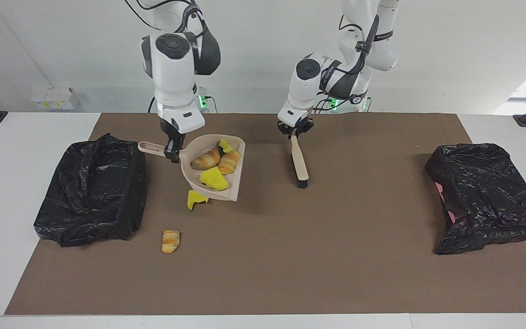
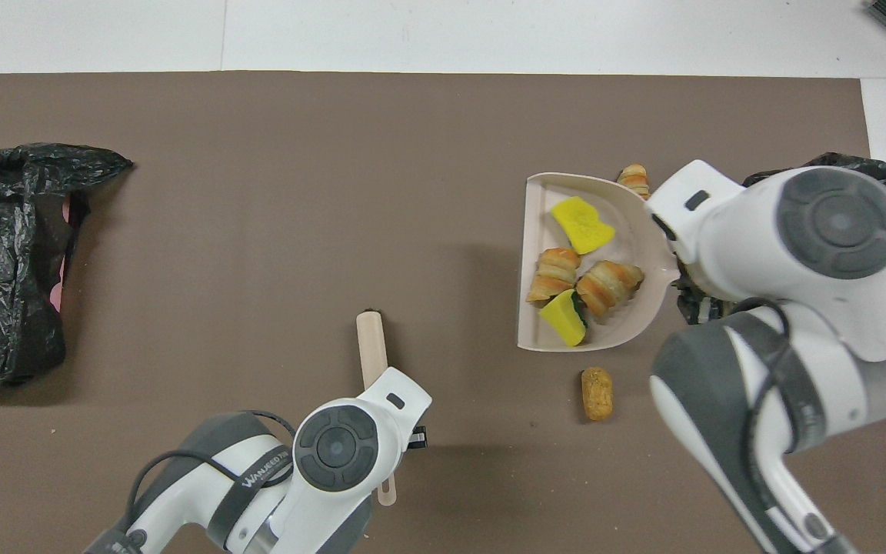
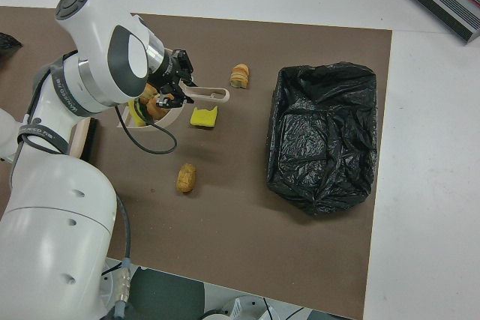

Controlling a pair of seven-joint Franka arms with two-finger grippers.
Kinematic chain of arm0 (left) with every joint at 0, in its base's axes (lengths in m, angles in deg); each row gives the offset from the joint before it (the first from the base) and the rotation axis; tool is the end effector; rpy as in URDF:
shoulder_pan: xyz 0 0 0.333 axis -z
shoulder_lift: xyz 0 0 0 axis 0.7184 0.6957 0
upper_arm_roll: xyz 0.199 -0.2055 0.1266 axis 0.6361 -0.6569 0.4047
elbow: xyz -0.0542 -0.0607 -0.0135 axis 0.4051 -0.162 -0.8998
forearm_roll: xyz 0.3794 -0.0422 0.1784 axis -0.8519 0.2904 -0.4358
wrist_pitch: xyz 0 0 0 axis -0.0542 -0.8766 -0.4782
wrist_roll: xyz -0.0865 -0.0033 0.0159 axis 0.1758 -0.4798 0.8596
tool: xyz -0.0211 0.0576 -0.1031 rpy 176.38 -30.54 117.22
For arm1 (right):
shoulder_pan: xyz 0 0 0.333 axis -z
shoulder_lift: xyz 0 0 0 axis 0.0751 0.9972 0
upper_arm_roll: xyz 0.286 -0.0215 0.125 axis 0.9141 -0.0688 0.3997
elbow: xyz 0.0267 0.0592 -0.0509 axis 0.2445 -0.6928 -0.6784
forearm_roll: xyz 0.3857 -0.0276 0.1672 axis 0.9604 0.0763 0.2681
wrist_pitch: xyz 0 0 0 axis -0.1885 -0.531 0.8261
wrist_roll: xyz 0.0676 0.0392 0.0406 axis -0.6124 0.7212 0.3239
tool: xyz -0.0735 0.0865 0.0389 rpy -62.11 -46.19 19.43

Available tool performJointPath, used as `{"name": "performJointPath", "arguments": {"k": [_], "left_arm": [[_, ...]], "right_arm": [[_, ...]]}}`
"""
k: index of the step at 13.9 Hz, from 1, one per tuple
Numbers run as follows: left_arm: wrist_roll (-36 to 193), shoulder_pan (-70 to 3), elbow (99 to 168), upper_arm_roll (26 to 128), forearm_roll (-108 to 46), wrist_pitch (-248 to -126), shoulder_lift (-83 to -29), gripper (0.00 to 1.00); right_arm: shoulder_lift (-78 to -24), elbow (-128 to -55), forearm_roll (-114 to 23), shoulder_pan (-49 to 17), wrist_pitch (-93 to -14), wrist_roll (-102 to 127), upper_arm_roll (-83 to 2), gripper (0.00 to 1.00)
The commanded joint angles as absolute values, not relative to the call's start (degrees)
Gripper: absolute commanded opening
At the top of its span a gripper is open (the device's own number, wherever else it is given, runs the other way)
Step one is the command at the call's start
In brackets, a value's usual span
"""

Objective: Sweep and dump trash in bin
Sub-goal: 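Carry the loaded dustpan to the trash bag with the right gripper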

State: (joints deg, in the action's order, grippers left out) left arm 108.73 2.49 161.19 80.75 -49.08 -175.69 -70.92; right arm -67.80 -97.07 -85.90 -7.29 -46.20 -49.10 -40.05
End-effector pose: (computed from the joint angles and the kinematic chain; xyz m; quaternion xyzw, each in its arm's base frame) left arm 0.3329 -0.3701 0.3116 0.9976 0.0251 -0.0642 0.0070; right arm 0.5799 0.0955 0.4888 0.7440 0.6628 -0.0220 0.0816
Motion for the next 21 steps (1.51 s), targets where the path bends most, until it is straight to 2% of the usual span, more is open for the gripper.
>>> {"name": "performJointPath", "arguments": {"k": [1, 5, 6, 7, 8, 9, 13, 17, 21], "left_arm": [[113.42, 6.63, 164.8, 81.49, -48.61, -175.5, -75.0, 0.0], [114.05, 9.45, 167.0, 81.4, -48.17, -179.37, -75.62, 0.0], [112.75, 9.19, 167.0, 81.49, -48.17, -179.54, -75.45, 0.25], [112.65, 8.75, 166.48, 81.49, -48.08, -179.46, -75.01, 0.64], [112.82, 8.57, 165.78, 81.66, -48.08, -178.94, -74.57, 0.9], [113.26, 8.05, 164.73, 82.1, -48.08, -178.49, -73.96, 1.0], [109.94, -0.28, 159.72, 82.19, -48.26, -176.04, -72.81, 1.0], [97.56, -10.56, 156.11, 82.28, -48.7, -175.15, -72.63, 1.0], [87.18, -18.75, 148.57, 82.28, -48.78, -169.98, -70.62, 1.0]], "right_arm": [[-69.43, -98.14, -78.85, 3.91, -46.37, -63.08, -39.74, 0.0], [-69.25, -97.78, -76.28, 16.5, -47.68, -79.98, -39.83, 0.0], [-69.25, -97.61, -76.98, 18.35, -47.95, -81.23, -39.83, 0.0], [-69.17, -97.43, -77.42, 20.02, -48.47, -81.68, -39.92, 0.0], [-69.17, -97.26, -78.56, 21.43, -49.26, -82.03, -40.01, 0.0], [-69.08, -97.26, -80.39, 22.66, -50.05, -82.12, -40.09, 0.0], [-68.73, -97.43, -90.05, 24.78, -54.7, -81.33, -40.18, 0.0], [-65.92, -98.49, -103.23, 24.7, -59.19, -77.04, -40.1, 0.0], [-67.84, -102.17, -119.24, 19.79, -59.38, -62.03, -40.01, 0.0]]}}
